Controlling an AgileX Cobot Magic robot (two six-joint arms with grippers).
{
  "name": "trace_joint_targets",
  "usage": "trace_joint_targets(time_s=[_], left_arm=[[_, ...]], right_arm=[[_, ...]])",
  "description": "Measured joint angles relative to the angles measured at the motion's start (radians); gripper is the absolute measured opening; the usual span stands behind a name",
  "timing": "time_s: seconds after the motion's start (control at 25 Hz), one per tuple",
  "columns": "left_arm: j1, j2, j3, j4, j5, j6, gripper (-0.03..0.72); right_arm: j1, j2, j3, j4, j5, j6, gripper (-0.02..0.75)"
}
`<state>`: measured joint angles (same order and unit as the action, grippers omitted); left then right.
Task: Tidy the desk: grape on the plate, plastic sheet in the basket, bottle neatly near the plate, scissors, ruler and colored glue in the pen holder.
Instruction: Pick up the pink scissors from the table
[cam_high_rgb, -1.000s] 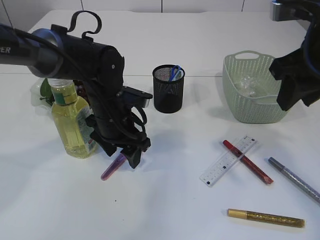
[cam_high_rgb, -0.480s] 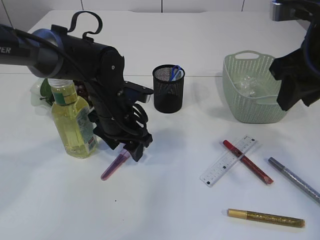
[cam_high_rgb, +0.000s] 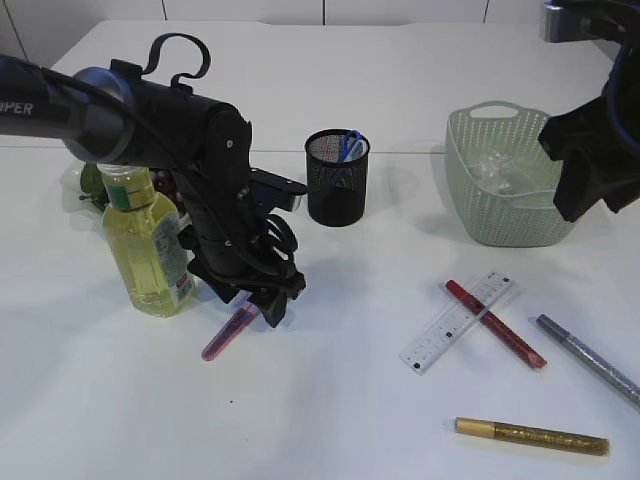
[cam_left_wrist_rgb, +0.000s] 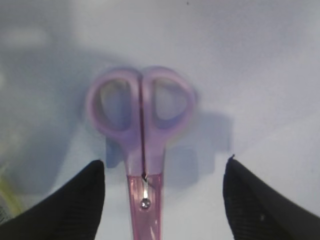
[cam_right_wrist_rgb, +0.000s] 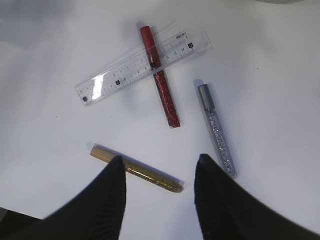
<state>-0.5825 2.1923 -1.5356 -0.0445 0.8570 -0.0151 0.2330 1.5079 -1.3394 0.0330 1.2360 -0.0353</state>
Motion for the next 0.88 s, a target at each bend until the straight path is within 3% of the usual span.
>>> trace_joint_targets(time_s=[0.88], left_arm=[[0.0, 0.032, -0.006, 0.0, 0.0, -0.002, 0.535]], right_arm=[[0.0, 0.0, 0.0, 0.015, 0.0, 0.0, 0.366]])
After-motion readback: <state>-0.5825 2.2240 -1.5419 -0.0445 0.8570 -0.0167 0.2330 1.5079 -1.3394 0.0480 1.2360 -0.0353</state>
